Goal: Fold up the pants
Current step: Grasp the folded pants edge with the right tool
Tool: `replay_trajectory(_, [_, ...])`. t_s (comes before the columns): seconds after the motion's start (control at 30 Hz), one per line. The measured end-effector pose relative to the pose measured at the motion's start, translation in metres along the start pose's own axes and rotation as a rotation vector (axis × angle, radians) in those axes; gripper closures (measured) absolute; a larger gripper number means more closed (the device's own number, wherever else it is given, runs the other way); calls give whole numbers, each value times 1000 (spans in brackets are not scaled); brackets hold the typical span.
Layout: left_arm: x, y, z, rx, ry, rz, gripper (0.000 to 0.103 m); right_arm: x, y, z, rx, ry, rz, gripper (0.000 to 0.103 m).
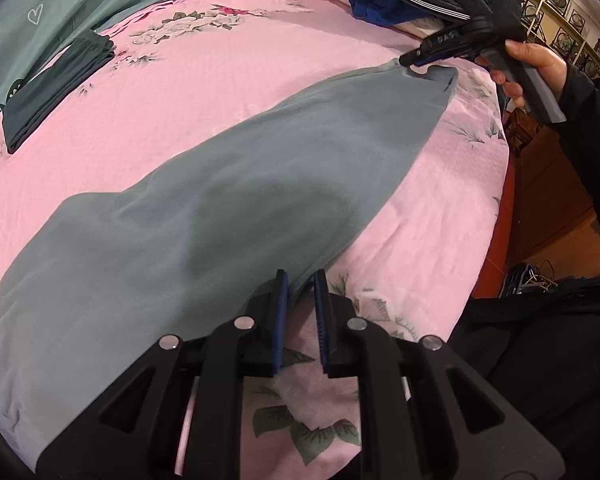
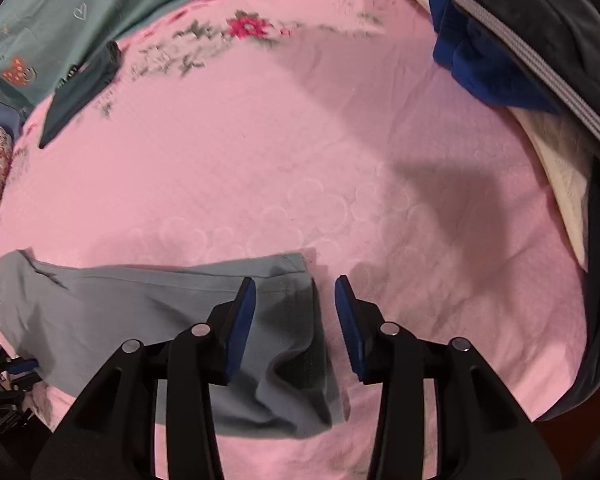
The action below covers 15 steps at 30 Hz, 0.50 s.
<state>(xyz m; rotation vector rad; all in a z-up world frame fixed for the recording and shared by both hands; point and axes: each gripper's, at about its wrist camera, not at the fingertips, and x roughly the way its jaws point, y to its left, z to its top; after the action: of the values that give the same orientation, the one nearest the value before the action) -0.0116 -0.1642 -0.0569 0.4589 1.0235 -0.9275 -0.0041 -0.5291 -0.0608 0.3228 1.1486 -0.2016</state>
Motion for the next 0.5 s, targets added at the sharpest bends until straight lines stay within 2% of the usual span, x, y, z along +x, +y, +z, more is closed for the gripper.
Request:
replay_trajectory(0.03, [0,1,0,-3,-1,-1,90,1,0,-1,4,-4,9,97])
replay_trajectory(0.1, [0,2,1,-4,1,1,90,-8,-1,-1,5,-63,16,103])
replay_trajectory(0.23, [1,1,1,-1,2,3,90,-31,-4,7,14,-172,67,103])
replay_trajectory(0.27, [1,1,1,-3,1,2,90,-31,-6,9,16,-176,72,103])
replay_trajectory(0.37, [0,2,0,-11,-2,-1,90,-19,-4,9,8,-109,51,102])
replay_trajectory(0.47, [1,1,1,-8,-1,2,88,-16,2,5,-24,-79,57,88])
replay_trajectory(0.5, [1,0,1,-6,-1,3,88,-15,3,5,-32,-75,56,87])
